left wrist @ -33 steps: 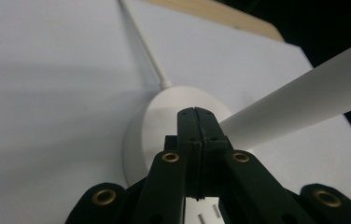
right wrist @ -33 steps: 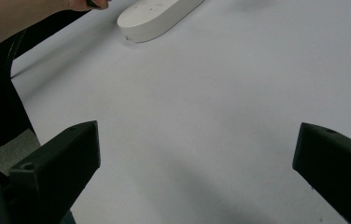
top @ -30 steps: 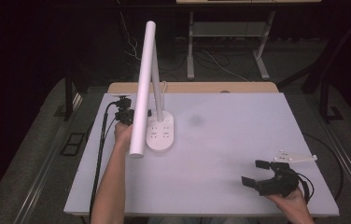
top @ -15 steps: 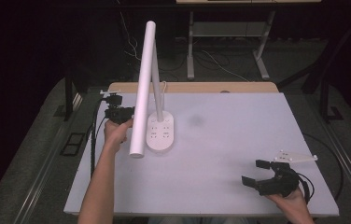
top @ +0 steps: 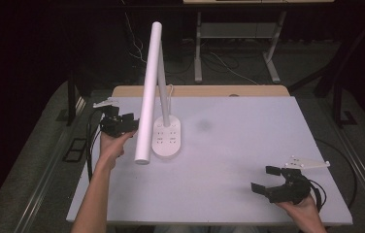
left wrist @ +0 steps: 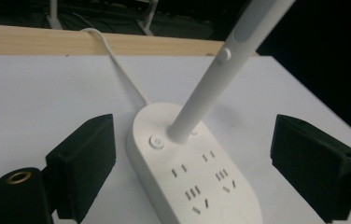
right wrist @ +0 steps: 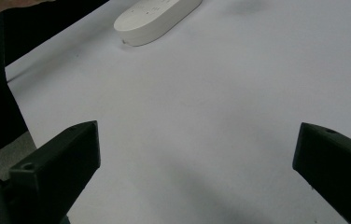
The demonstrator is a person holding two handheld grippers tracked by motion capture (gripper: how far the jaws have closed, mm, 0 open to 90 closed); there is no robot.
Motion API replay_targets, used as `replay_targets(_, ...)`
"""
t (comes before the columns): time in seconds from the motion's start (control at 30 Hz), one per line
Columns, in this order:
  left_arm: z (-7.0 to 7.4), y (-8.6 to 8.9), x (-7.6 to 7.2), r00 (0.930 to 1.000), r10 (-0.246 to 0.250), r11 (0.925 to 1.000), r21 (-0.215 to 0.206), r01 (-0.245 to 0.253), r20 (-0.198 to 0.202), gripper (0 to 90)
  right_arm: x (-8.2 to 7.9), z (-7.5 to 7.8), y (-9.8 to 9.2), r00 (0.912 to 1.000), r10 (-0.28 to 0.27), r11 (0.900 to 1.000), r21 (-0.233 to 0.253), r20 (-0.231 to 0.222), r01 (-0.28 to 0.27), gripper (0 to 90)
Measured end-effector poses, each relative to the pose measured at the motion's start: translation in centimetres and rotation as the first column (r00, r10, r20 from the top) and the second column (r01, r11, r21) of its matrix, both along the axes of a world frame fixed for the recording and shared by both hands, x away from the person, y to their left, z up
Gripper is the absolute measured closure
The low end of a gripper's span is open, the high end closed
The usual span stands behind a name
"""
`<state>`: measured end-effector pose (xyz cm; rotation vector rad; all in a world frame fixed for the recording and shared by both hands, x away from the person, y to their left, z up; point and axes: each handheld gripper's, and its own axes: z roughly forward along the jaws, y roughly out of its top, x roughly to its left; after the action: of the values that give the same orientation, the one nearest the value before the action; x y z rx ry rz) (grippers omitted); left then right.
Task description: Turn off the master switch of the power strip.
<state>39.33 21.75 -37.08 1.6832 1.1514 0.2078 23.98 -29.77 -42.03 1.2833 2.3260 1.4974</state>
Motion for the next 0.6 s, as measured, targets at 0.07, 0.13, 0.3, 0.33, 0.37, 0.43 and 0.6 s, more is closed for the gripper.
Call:
replay_targets(0.07,-0.1,0.0,-0.6,0.9999,-0.011,0.9999,0.006,0.011,-0.008,6.3,0.0,0.0,-0.1,1.0000,-0.002,1.000,0.002,0.002,0.002,0.2)
replay_targets(0.13,-0.2,0.0,-1.2,0.9998,-0.017,0.9998,0.013,0.017,-0.011,0.7,0.0,0.0,-0.1,1.0000,-0.002,1.000,0.002,0.001,0.002,0.2)
replay_targets(0.3,-0.8,0.5,-3.0,0.9996,-0.026,0.9996,0.011,0.025,0.015,0.0,0.0,0.0,0.0,1.0000,-0.002,1.000,0.001,0.000,0.002,0.3)
replay_targets(0.33,-1.0,0.6,-3.4,0.9996,-0.024,0.9997,0.007,0.024,0.016,0.0,0.0,0.0,0.0,1.0000,-0.002,1.000,0.000,-0.001,0.002,0.2)
replay_targets(0.37,-1.1,0.8,-3.7,0.9996,-0.021,0.9997,0.008,0.021,0.018,0.0,0.0,0.0,0.0,1.0000,0.000,1.000,-0.001,-0.001,0.000,0.2)
replay_targets(0.43,-1.4,0.9,-4.4,0.9996,-0.017,0.9998,0.007,0.017,0.020,0.0,0.0,0.0,0.0,1.0000,0.001,1.000,-0.003,0.005,-0.001,0.3)
replay_targets(0.6,-2.1,0.6,-6.2,0.9989,-0.032,0.9993,0.020,0.031,0.033,0.0,0.0,0.0,0.0,1.0000,-0.002,1.000,-0.001,0.004,0.002,0.2)
